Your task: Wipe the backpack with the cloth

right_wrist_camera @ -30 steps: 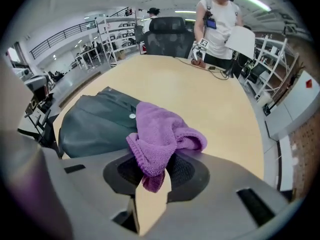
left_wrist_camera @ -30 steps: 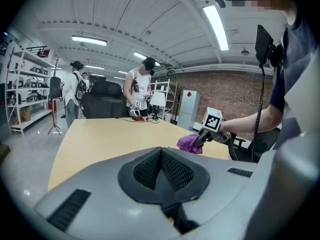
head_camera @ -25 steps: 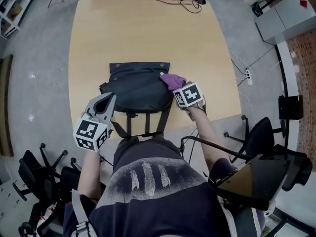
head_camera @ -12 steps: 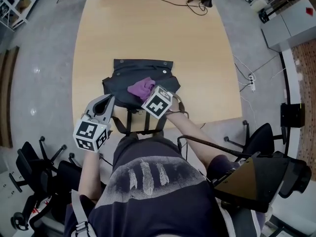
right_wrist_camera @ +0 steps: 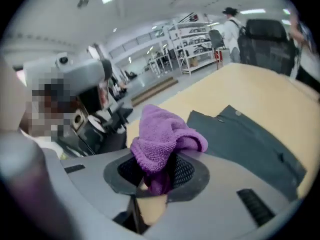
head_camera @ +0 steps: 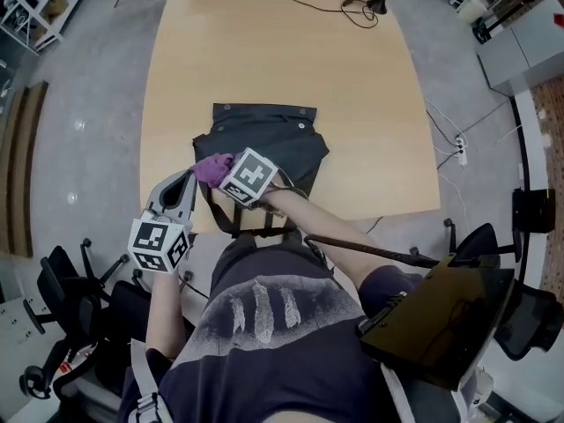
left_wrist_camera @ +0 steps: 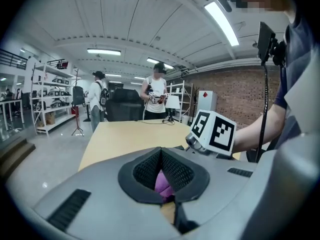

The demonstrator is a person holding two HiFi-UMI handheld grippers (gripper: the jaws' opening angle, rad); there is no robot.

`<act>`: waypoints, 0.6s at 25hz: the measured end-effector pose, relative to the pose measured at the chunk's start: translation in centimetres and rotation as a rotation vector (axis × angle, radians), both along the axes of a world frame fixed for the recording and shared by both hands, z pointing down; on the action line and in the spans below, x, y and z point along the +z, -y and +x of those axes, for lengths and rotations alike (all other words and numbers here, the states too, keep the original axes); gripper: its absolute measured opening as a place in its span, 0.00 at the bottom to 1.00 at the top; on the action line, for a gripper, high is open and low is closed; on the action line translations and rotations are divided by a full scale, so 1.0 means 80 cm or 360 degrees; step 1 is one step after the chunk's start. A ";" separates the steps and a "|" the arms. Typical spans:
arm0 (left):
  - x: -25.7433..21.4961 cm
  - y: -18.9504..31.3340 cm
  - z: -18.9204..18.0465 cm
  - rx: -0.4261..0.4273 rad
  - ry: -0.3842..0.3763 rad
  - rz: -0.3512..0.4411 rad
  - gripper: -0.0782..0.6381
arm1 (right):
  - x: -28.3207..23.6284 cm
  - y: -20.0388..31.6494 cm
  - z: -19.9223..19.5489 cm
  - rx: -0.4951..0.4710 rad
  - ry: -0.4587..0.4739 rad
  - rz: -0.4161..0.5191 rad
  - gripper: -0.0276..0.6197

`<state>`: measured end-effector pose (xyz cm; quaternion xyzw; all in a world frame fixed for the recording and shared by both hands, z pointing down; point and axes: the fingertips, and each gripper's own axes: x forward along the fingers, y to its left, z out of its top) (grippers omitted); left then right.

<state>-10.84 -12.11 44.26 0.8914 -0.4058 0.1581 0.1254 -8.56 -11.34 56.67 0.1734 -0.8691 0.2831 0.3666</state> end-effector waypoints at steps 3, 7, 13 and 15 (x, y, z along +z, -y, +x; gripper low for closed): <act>-0.018 0.007 -0.016 -0.0041 -0.0021 0.0054 0.12 | -0.041 0.002 -0.028 0.0225 0.0488 -0.0317 0.20; -0.045 -0.018 -0.009 -0.0065 -0.0036 0.0132 0.12 | -0.079 0.000 -0.009 0.0401 0.0761 -0.0506 0.20; -0.052 -0.070 0.069 0.0039 -0.0045 0.0082 0.12 | -0.080 -0.029 0.094 0.0699 0.0871 -0.0607 0.20; -0.049 -0.083 0.089 0.0094 -0.0045 0.0058 0.12 | -0.079 -0.035 0.114 0.0740 0.0850 -0.0602 0.20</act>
